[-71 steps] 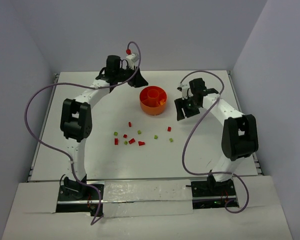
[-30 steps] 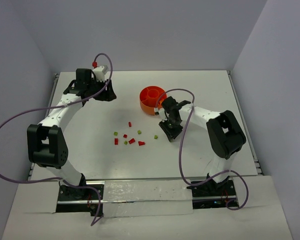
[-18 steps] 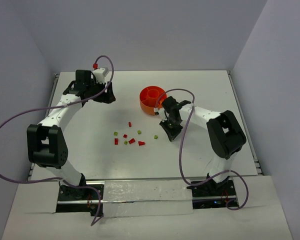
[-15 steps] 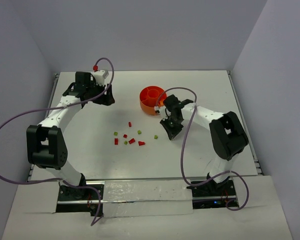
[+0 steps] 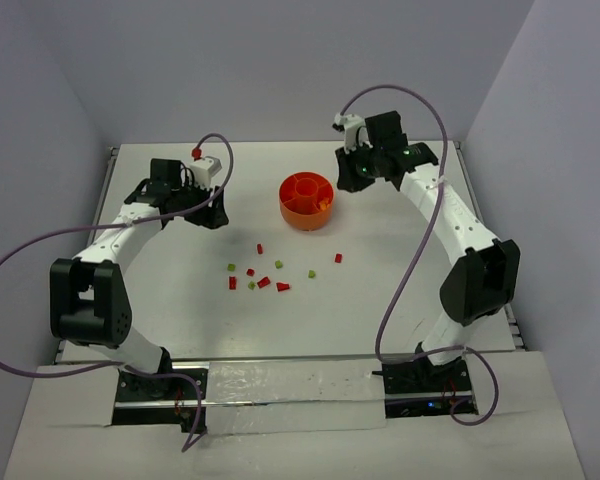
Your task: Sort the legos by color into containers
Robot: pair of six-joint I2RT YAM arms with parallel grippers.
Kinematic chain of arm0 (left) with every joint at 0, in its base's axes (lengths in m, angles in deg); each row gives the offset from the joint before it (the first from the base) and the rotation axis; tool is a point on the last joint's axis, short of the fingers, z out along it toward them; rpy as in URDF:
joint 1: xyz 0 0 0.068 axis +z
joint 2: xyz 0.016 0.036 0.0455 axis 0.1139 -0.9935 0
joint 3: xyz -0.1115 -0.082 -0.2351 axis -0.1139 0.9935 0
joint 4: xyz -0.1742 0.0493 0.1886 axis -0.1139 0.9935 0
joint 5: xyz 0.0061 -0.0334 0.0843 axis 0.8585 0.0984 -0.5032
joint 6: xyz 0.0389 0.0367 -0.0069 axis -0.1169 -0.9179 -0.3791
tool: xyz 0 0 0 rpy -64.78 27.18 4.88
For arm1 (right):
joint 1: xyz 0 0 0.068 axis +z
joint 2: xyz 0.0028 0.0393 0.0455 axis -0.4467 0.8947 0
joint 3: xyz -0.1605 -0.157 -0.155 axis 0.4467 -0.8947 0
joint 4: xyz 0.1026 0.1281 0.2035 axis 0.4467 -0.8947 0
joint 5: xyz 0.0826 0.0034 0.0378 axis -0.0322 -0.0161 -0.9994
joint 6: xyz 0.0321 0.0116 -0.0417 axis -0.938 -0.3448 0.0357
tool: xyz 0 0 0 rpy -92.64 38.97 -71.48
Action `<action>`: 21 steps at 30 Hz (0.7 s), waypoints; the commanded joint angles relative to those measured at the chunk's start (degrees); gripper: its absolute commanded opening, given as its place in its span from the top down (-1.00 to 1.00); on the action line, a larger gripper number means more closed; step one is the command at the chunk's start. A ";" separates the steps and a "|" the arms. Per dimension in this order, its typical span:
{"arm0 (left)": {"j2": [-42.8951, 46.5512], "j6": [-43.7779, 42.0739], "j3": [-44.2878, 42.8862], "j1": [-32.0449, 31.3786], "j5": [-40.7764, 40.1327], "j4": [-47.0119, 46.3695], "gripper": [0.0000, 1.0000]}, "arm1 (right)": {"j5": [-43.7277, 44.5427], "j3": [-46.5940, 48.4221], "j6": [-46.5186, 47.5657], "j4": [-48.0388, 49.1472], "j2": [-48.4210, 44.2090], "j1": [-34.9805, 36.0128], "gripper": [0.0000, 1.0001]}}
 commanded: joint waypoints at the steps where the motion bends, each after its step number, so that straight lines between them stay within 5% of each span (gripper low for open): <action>1: 1.29 -5.98 -1.45 0.48 4.67 4.97 -0.36 | 0.32 9.40 -4.01 3.51 7.05 -0.79 0.77; 8: 1.80 -8.80 -0.79 0.66 5.73 8.82 -0.36 | 1.00 24.75 -4.81 3.10 19.64 -0.79 0.75; 21: 1.03 -8.01 -1.32 0.83 2.74 9.66 -0.36 | -1.31 30.72 -5.94 3.40 28.59 -0.79 0.70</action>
